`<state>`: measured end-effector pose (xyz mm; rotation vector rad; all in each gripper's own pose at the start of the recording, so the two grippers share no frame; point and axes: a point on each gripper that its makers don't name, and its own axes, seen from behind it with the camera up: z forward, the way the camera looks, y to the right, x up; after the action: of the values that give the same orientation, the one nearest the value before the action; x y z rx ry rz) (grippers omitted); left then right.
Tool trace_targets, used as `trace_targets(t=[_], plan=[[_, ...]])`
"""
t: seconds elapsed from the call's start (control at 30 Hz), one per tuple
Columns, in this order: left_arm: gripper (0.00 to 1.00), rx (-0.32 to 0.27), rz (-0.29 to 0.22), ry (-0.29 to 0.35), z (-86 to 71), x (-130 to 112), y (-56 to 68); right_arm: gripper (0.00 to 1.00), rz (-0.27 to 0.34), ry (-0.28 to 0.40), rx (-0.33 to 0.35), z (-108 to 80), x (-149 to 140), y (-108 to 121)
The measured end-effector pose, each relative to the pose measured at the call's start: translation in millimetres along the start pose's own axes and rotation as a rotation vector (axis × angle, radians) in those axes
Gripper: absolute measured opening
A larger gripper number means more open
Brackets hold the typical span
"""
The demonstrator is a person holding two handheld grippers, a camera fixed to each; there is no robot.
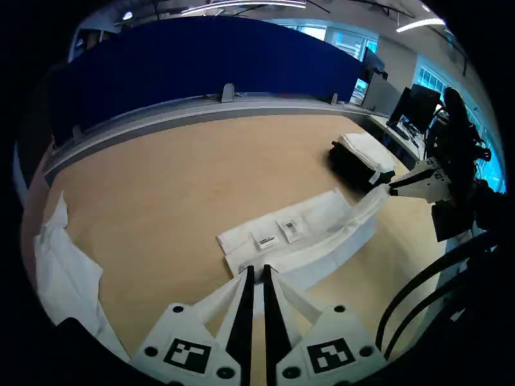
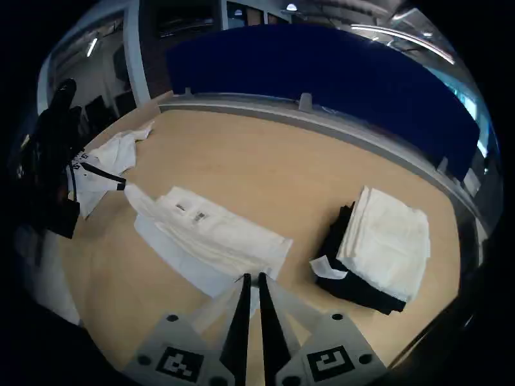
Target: Fold towel
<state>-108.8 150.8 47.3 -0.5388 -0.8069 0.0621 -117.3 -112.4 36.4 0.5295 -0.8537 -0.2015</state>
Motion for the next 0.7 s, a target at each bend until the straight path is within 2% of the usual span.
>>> trace_targets(t=[0.3,0.5,0.7], plan=[[0.09,0.005,0.01,-0.027,20.7,-2.8,-9.9,0.09,0.023,-0.034,-0.001,16.5,-7.7,4.6],[0.1,0.017,-0.001,-0.042,37.1,-7.8,-16.3,0.09,0.042,-0.059,-0.012,31.8,-14.2,7.8],[0.1,0.045,-0.005,-0.055,50.6,-11.5,-24.8,0.09,0.079,-0.069,-0.029,46.3,-15.3,10.4]])
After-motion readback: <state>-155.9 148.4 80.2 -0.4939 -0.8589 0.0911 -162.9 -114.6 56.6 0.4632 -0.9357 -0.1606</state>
